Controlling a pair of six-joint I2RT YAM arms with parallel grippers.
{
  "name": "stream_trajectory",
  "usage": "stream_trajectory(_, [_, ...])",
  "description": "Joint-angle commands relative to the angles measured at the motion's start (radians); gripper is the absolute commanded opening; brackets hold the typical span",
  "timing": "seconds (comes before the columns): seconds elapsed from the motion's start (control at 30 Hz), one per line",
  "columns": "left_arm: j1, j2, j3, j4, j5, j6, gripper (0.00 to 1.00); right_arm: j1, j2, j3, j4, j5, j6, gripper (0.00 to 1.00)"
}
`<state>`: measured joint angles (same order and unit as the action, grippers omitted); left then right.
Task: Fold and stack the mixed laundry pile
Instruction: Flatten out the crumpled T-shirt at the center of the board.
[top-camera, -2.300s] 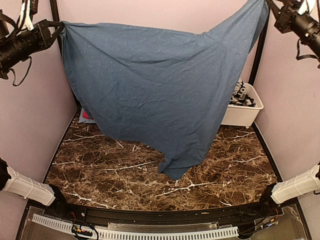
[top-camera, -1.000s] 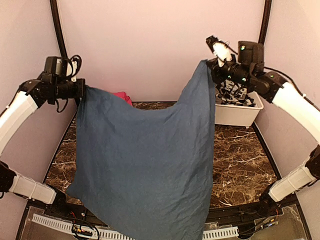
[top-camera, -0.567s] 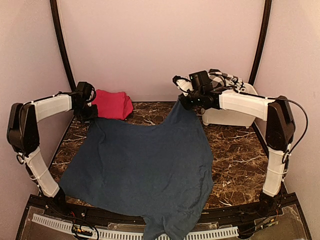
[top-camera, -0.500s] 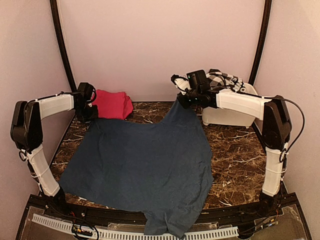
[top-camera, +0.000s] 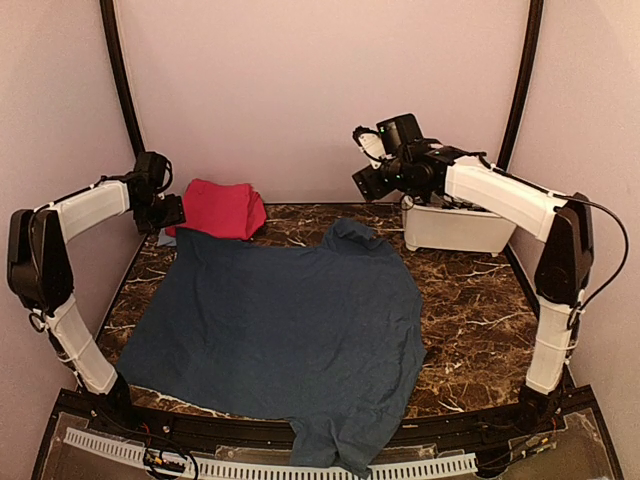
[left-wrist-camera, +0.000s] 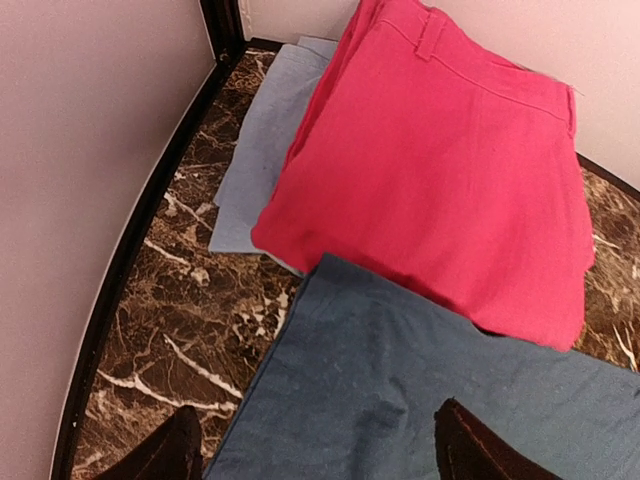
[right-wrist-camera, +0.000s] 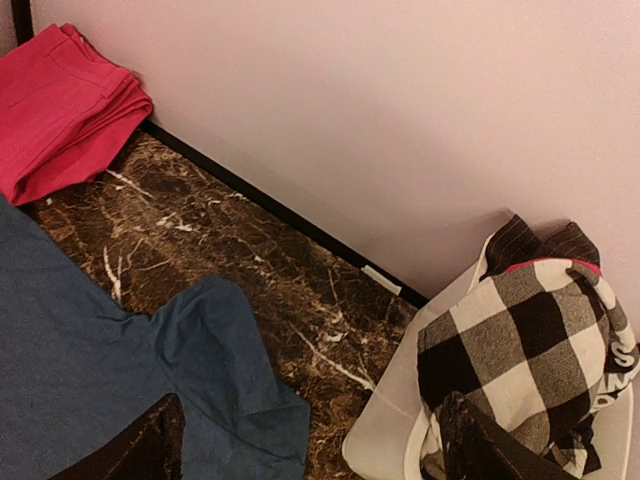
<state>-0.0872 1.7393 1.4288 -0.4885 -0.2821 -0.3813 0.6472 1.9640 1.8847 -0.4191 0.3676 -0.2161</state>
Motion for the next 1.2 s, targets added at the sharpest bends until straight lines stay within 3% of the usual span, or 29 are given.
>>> stream_trajectory(0.0, [-0.013, -0.168, -0.093, -0.001, 0.131, 0.010, 0.79, -0.006, -0.208, -0.184, -0.136, -0.239, 0.195, 0.83])
stream_trajectory(0.13, [-0.108, -0.209, -0.174, -0.031, 0.180, 0.017, 0.77, -0.002, -0.282, -0.408, -0.145, -0.423, 0.319, 0.76])
stream_trajectory(0.37, [-0.203, -0.253, -0.299, 0.040, 0.296, -0.042, 0.71, 0.000, -0.348, -0.683, -0.161, -0.454, 0.455, 0.52])
stream_trajectory(0.47, [-0.228, -0.236, -0.317, 0.064, 0.341, -0.045, 0.69, 0.000, -0.331, -0.753, -0.100, -0.486, 0.487, 0.49])
stream_trajectory(0.83, [-0.244, -0.119, -0.330, 0.092, 0.369, -0.088, 0.67, -0.087, -0.095, -0.680, -0.126, -0.430, 0.448, 0.47])
stream_trajectory(1.17, [-0.246, -0.053, -0.295, 0.114, 0.393, -0.102, 0.67, -0.206, 0.072, -0.503, -0.220, -0.306, 0.365, 0.46])
